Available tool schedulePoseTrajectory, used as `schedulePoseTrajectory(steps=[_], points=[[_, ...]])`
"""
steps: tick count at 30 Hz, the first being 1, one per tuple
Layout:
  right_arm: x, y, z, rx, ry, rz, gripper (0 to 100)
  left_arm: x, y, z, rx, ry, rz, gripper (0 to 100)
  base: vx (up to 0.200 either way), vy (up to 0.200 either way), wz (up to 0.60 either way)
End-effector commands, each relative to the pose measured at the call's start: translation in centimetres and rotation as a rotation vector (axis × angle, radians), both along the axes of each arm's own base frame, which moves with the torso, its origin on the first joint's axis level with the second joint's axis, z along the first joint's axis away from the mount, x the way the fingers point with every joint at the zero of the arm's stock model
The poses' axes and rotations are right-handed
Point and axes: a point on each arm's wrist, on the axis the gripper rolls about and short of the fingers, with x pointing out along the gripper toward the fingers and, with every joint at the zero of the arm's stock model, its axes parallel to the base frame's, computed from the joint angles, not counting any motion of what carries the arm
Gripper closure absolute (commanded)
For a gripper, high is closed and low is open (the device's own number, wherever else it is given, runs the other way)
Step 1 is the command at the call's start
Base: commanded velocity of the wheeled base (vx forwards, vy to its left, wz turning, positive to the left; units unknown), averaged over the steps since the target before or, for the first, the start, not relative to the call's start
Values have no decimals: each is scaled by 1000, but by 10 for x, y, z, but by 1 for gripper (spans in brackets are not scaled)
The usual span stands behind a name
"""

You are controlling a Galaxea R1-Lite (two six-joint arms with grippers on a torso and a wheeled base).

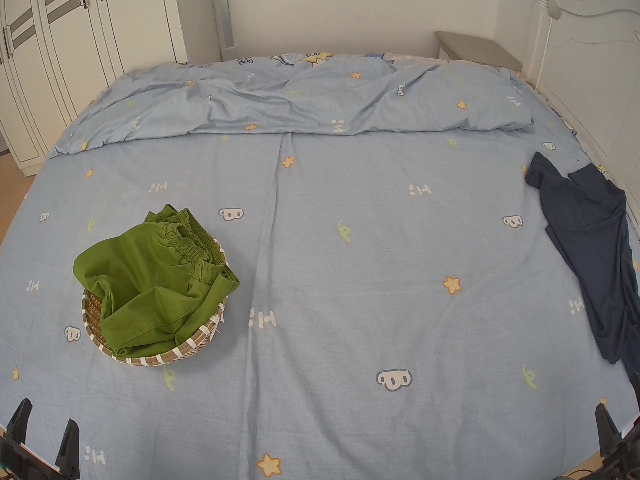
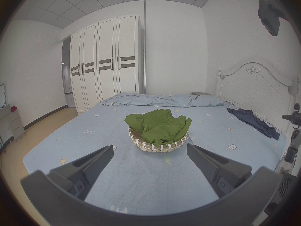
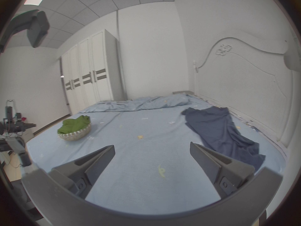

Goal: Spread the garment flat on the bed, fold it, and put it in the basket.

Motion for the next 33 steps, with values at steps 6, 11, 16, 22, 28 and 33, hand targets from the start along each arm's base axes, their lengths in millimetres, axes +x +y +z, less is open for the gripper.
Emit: schedulePoseTrajectory(steps=[6, 11, 16, 22, 28, 33], points=[[0, 4, -1, 24, -42, 178, 0, 0, 0, -5, 0, 4, 0, 0, 0, 0, 0], [7, -1, 3, 155, 29, -135, 0, 0, 0, -5, 0, 4, 0, 0, 0, 0, 0], [1, -5, -2, -133, -52, -213, 0, 0, 0, -5, 0, 4, 0, 0, 0, 0, 0], [1, -2, -7, -41, 13, -81, 0, 0, 0, -5, 0, 4, 0, 0, 0, 0, 0], [1, -2, -7, -31, 3, -97, 0, 0, 0, -5, 0, 4, 0, 0, 0, 0, 0], [1, -2, -7, -31, -2, -97, 0, 0, 0, -5, 0, 4, 0, 0, 0, 0, 0]])
